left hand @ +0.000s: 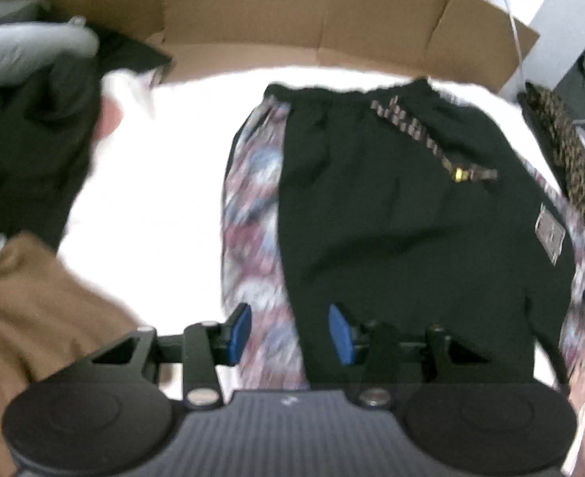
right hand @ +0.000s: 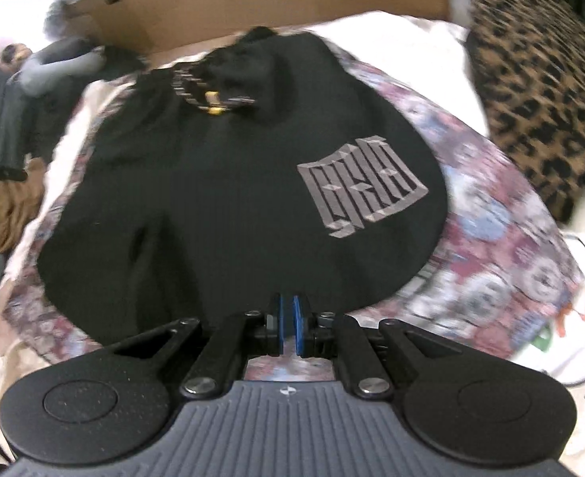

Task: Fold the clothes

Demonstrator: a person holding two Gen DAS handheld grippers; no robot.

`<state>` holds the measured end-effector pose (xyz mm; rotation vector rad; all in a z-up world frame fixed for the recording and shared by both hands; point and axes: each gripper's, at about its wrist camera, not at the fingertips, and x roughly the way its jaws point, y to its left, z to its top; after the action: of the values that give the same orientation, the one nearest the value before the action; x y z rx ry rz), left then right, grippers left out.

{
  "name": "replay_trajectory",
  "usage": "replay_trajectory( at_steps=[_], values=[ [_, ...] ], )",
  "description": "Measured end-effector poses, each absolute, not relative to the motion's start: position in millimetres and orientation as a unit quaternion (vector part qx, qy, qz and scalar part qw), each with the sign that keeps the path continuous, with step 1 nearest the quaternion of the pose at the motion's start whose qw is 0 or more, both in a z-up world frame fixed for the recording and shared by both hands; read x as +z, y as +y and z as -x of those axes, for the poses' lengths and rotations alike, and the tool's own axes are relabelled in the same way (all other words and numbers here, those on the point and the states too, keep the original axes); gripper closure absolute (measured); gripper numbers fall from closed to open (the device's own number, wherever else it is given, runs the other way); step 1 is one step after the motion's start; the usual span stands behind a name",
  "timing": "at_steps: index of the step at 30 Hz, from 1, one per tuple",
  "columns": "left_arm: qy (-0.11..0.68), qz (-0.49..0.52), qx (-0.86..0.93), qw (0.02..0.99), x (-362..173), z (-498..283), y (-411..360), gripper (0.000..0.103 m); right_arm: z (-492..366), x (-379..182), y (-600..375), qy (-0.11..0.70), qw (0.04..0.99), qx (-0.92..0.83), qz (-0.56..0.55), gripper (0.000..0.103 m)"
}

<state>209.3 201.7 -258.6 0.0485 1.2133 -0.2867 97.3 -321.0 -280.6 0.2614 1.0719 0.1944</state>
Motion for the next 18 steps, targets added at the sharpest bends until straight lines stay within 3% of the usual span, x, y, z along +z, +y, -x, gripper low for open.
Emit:
replay_trajectory(
  at_steps=[18],
  values=[
    [0.63,0.126,-0.071,0.763,-332,-63,279,0.059,-103,-292,-267,0.531,0.829,0.121,-0.131,0.097]
  ],
)
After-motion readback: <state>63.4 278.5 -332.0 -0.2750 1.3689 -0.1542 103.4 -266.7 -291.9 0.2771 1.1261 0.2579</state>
